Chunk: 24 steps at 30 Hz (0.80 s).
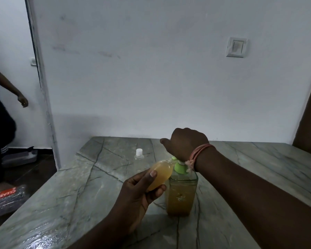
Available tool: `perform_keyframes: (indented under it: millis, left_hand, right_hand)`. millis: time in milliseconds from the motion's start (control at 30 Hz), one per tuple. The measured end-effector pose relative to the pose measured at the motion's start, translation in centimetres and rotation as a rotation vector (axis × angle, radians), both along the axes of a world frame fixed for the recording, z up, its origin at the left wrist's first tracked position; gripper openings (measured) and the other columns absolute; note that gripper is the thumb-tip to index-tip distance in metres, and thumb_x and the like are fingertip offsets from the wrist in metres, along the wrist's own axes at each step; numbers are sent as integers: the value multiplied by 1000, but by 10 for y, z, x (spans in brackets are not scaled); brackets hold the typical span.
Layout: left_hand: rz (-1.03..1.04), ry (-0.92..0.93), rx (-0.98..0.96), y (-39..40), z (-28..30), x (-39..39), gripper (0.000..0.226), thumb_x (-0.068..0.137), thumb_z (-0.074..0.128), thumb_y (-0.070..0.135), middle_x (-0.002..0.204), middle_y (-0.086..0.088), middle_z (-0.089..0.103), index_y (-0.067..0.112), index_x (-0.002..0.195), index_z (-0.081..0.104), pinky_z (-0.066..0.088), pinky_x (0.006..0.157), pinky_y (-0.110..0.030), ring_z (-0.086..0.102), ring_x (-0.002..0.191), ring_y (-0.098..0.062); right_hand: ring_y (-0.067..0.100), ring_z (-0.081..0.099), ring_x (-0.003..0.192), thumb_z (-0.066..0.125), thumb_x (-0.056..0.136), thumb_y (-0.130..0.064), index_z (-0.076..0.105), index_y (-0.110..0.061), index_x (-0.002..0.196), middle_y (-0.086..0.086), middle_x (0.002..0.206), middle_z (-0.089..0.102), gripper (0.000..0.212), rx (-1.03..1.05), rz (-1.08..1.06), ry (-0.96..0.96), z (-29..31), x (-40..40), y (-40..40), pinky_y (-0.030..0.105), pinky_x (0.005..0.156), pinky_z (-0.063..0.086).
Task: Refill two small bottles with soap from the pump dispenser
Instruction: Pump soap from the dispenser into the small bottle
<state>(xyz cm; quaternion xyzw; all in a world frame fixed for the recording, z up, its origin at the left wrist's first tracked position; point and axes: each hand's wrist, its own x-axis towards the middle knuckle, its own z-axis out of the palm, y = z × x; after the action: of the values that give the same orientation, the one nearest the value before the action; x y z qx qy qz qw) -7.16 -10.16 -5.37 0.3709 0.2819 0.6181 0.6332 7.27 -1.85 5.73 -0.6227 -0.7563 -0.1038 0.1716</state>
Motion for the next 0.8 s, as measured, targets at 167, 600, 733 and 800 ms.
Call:
perform_keyframes:
  millis: [167,600,733,800]
  left_hand:
    - [4,-3,-2,3,-3,-1,29,76,70,17,98,-18,73,5,101,78,59,62,-27,72,76,-26]
    - [-4,17,3,-1,0,-1,21,79,68,17,94,-11,77,13,95,81,59,64,-26,73,79,-25]
    - [2,32,-6,2,-1,-1,22,78,69,19,95,-14,76,14,96,81,59,65,-27,72,79,-26]
    - [0,23,-8,2,0,-1,25,76,71,19,100,-18,72,12,98,80,58,64,-27,72,78,-26]
  right_hand:
    - [19,51,64,37,90,-69,47,-17,66,-3,67,53,59,5,0,29,-3,-1,5,30,65,40]
    - [20,51,65,35,89,-72,42,-22,62,-3,63,48,58,38,16,-10,3,1,5,31,65,40]
    - [22,54,68,42,89,-67,45,-21,62,-3,64,50,53,6,1,93,-7,2,6,30,65,40]
    - [22,54,68,43,89,-66,46,-22,62,-3,64,51,53,-9,-4,97,-7,4,5,30,65,40]
